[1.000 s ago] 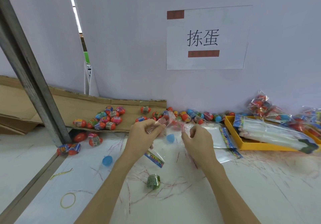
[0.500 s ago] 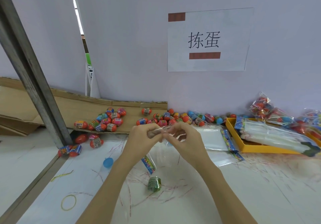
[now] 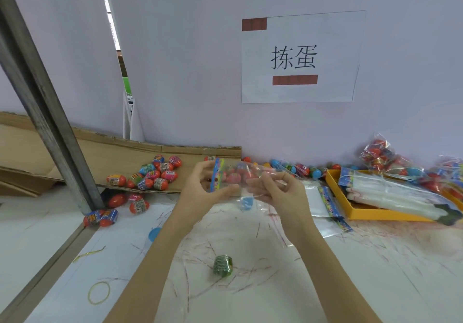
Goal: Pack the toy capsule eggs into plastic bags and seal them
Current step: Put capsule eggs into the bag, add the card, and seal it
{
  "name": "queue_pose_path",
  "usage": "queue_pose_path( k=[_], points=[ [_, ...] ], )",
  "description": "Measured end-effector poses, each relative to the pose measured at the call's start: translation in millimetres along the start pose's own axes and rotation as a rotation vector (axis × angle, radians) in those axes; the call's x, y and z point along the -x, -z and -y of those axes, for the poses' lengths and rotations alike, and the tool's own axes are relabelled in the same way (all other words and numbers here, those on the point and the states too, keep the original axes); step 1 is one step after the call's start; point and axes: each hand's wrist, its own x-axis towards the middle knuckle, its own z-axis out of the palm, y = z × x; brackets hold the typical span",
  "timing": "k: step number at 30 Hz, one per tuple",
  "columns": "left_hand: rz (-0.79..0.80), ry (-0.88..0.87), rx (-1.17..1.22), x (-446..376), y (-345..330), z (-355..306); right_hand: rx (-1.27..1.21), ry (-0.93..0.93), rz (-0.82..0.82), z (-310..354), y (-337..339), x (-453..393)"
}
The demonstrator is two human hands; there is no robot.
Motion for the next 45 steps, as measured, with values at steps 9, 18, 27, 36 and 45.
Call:
queue_pose_path(
  k=[9,18,27,36,45],
  points=[
    [0.033,-0.007,0.222,-2.4,-0.5,3.2,-0.175,-0.140,0.325,-1.0,1.3,0.5],
    [0.059,-0.273,-0.344,1.1,3.1,8.4,0.508,0.187,0.183,-10.4,0.4,-1.5],
    [0.159,-0.639,-0.776,8.2,-11.7,3.5,0.843,0.510,0.363,-21.4,-17.4,8.0],
    [0.032,-0.591,-0.715,-1.4,9.6,2.6,0.701,0.554,0.269,-13.2,-16.9,9.2],
    [-0.145,-0.016,-0.505,-14.6,17.5,32.9,0.598,0.336,0.002,-11.6,-7.7,1.8]
  ],
)
